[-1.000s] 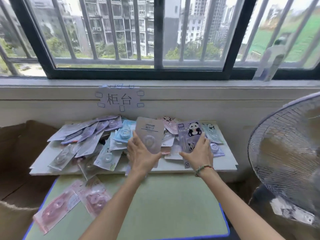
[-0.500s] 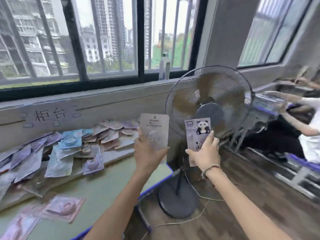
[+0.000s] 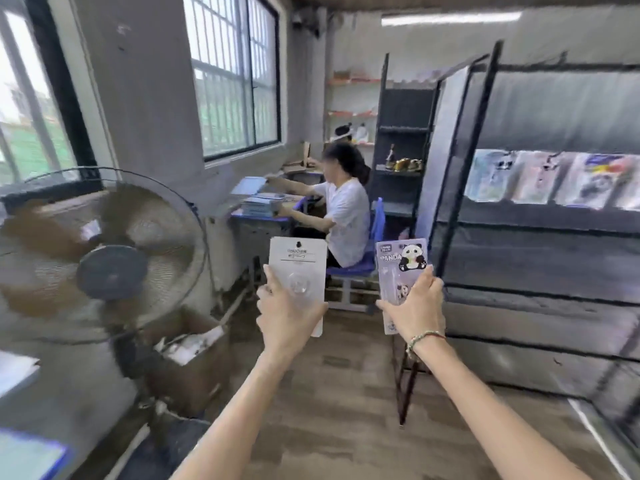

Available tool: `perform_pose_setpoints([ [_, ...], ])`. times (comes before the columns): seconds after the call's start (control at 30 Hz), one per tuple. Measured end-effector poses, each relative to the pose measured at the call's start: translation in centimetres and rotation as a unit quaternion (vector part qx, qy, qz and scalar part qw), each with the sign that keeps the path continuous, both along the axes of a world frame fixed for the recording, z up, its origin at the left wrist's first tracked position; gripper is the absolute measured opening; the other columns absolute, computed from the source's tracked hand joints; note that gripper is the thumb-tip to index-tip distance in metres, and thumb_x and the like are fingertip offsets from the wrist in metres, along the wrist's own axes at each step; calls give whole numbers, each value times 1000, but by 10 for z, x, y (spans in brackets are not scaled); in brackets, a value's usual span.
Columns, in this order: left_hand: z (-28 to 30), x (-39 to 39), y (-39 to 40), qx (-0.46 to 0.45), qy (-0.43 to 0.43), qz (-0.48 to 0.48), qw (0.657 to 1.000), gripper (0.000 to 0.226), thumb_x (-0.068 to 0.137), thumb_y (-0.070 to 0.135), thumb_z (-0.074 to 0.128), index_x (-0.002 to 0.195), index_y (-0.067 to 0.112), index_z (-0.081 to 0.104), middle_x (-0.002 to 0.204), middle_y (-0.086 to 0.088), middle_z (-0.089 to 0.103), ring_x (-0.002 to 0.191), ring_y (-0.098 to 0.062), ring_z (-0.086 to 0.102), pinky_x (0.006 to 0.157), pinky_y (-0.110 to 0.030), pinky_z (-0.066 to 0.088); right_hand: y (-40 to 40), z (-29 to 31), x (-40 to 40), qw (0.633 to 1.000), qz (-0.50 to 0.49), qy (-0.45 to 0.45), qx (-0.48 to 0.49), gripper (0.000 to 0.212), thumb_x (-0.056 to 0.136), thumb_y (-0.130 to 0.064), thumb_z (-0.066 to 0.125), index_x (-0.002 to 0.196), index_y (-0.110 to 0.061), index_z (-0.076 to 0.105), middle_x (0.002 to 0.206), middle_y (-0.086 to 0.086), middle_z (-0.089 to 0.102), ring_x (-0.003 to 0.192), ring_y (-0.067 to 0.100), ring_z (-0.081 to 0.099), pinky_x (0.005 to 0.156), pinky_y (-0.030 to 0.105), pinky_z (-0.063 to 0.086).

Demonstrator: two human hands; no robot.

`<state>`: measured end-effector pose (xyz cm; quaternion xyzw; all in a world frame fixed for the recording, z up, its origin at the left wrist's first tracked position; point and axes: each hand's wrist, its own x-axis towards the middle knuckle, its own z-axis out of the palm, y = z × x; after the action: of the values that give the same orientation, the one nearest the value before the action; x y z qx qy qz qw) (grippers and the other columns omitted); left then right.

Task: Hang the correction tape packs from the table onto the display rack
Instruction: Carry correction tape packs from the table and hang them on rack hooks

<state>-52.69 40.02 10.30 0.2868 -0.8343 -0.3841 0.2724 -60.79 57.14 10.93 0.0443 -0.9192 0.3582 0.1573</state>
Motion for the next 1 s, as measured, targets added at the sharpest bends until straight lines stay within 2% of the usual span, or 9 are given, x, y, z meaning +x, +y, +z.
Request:
perform_pose_setpoints([
  [0.23, 9, -128, 194, 2, 8, -137, 991, 121, 69, 44, 79, 151, 11, -3, 139, -18, 33, 129, -33, 35, 98, -50, 39, 207, 2, -74, 989, -147, 0, 17, 116, 73, -40, 79, 150, -4, 0, 143, 17, 26, 129, 33, 35, 89, 41, 44],
  [0.43, 9, -201, 332, 16, 5, -259, 966, 126, 68, 42, 83, 152, 13, -7, 142, -19, 31, 131, -36, 34, 102, -53, 38, 346, 0, -106, 968, -251, -10, 17, 116, 74, -39, 79, 150, -1, 0, 140, 17, 26, 128, 34, 33, 92, 41, 42],
  [0.6, 5, -260, 418, 21, 17, -328, 944, 124, 67, 41, 83, 151, 15, -4, 137, -15, 32, 127, -34, 35, 99, -53, 39, 426, -2, -134, 950, -312, -18, 8, 114, 76, -38, 77, 150, -3, -1, 143, 16, 23, 130, 33, 31, 89, 41, 43],
  [1.0, 6, -424, 590, 27, 27, -446, 894, 116, 61, 42, 85, 146, 16, 9, 130, -14, 37, 121, -34, 39, 94, -56, 43, 579, 2, -248, 903, -429, -24, 12, 116, 75, -43, 77, 150, -4, -2, 145, 16, 22, 131, 34, 33, 93, 43, 45],
])
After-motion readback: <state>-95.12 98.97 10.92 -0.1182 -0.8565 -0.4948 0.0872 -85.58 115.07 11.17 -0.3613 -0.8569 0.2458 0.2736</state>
